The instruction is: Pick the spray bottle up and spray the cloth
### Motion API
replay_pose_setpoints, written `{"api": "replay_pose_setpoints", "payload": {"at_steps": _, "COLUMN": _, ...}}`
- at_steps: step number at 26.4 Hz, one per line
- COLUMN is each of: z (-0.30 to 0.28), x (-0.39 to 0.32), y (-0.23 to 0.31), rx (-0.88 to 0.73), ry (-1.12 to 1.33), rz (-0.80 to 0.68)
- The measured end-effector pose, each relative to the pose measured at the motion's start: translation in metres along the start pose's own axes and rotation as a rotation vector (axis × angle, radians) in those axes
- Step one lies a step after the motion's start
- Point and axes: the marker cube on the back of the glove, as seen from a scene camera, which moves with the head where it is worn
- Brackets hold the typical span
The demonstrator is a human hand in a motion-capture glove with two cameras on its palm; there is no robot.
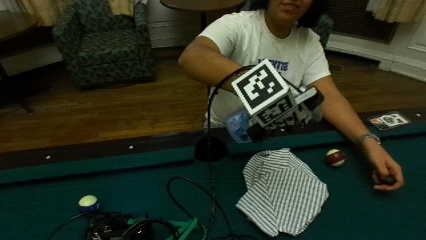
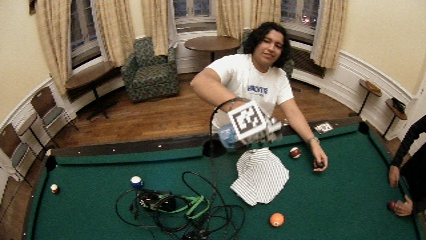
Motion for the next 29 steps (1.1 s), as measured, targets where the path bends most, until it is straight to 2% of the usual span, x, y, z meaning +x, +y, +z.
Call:
{"api": "replay_pose_setpoints", "payload": {"at_steps": 6, "z": -0.003, "x": -0.025, "y": 0.006, "rx": 0.162, "ry": -0.299, "rz": -0.254}}
{"api": "replay_pose_setpoints", "payload": {"at_steps": 13, "z": 0.048, "x": -0.037, "y": -0.015, "rx": 0.309, "ry": -0.551, "rz": -0.438}}
{"api": "replay_pose_setpoints", "payload": {"at_steps": 20, "z": 0.131, "x": -0.058, "y": -0.058, "rx": 0.473, "ry": -0.566, "rz": -0.453}}
{"api": "replay_pose_setpoints", "payload": {"at_steps": 29, "z": 0.205, "x": -0.067, "y": -0.104, "rx": 0.502, "ry": -0.545, "rz": -0.444}}
